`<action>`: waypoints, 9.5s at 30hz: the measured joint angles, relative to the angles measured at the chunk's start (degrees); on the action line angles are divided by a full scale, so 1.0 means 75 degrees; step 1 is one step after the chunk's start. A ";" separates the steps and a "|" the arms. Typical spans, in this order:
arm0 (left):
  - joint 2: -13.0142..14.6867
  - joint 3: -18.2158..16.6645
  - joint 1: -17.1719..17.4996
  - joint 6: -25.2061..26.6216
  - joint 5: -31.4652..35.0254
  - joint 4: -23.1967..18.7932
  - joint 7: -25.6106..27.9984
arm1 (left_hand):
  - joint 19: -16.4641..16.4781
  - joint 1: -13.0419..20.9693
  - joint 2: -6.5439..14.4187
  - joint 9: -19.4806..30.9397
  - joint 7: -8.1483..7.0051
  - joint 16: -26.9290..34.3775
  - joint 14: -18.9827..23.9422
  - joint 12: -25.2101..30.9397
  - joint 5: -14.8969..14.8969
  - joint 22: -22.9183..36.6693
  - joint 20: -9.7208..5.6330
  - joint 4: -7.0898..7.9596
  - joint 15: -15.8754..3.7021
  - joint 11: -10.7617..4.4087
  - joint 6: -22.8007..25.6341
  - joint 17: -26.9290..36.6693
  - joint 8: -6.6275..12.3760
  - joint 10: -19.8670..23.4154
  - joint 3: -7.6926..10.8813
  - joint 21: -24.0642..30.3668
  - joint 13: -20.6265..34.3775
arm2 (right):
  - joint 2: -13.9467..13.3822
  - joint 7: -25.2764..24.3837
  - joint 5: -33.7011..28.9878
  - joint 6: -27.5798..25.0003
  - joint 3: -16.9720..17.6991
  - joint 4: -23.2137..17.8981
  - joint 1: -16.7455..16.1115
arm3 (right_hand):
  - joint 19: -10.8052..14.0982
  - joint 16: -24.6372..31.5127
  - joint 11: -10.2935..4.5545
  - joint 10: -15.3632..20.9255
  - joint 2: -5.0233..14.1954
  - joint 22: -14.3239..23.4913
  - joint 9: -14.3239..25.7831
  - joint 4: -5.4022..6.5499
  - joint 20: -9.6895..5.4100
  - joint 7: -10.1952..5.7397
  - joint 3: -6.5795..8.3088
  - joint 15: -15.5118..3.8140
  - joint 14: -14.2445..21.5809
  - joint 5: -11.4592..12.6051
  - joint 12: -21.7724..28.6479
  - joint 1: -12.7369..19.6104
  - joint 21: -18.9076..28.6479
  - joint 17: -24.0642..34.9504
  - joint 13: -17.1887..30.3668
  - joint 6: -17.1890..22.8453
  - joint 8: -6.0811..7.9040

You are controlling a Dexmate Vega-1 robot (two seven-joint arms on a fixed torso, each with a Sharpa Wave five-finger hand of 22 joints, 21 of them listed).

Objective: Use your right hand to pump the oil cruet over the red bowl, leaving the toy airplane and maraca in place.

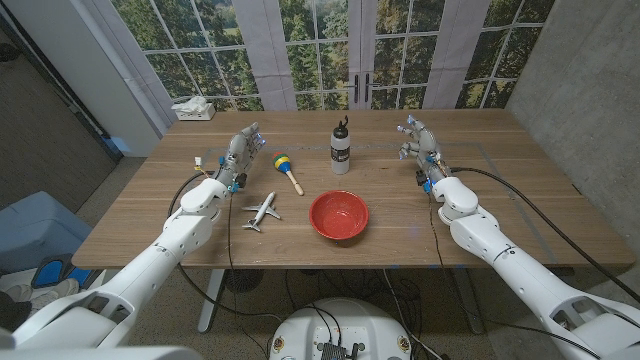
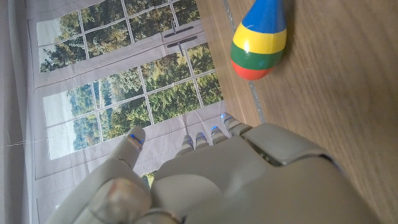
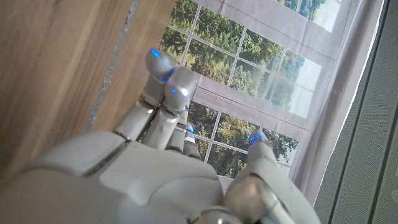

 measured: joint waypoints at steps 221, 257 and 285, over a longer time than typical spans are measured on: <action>0.0053 -0.0087 0.0089 -0.0198 -0.0122 -0.0029 -0.0292 | 0.0111 -0.0030 0.0030 -0.0004 -0.0040 0.0030 0.0000 0.0053 0.0065 -0.0002 -0.0027 0.0061 0.0000 -0.0069 0.0102 0.0032 0.0054 -0.0013 -0.0064 -0.0001 -0.0002 | 0.1819 -0.0807 -0.1549 -0.0959 -0.1865 0.1409 0.1249 | -0.0671 -0.1079 -0.0153 0.1431 0.0299 -0.6568 0.0411 -0.0284 0.0239 -0.0596 0.0058 -0.0060 -0.1073 -0.0027 0.1352 0.6343 0.0103 -0.0002 0.1324 0.3812 0.1667; -0.0111 -0.0025 -0.0183 -0.0341 -0.0157 0.0424 -0.0552 | 0.0111 -0.0030 0.0030 -0.0003 -0.0040 0.0030 0.0001 0.0052 0.0065 -0.0002 -0.0027 0.0060 0.0000 -0.0069 0.0100 0.0032 0.0054 -0.0013 -0.0064 -0.0001 -0.0003 | 0.1597 -0.2156 -0.2121 -0.1134 -0.1516 0.0554 0.0786 | -0.0779 -0.0905 -0.0301 0.1449 0.0309 -0.6675 0.0407 -0.0314 0.0294 -0.0628 0.0089 -0.0105 -0.1163 -0.0064 0.1201 0.6334 0.0288 -0.0004 0.1651 0.3780 0.1581; -0.0200 0.0065 -0.0337 -0.0337 -0.0089 0.0560 -0.0609 | 0.0111 -0.0030 0.0030 -0.0003 -0.0039 0.0029 0.0001 0.0052 0.0065 -0.0002 -0.0027 0.0093 0.0000 -0.0069 0.0100 0.0032 0.0054 -0.0013 -0.0096 -0.0001 -0.0002 | 0.1317 -0.3603 -0.2477 -0.1606 -0.1005 -0.0878 -0.0310 | -0.0820 -0.0788 -0.0272 0.1479 0.0309 -0.6745 0.0406 -0.0313 0.0335 -0.0628 0.0088 -0.0077 -0.1190 -0.0054 0.1143 0.6334 0.0406 -0.0022 0.1828 0.3780 0.1553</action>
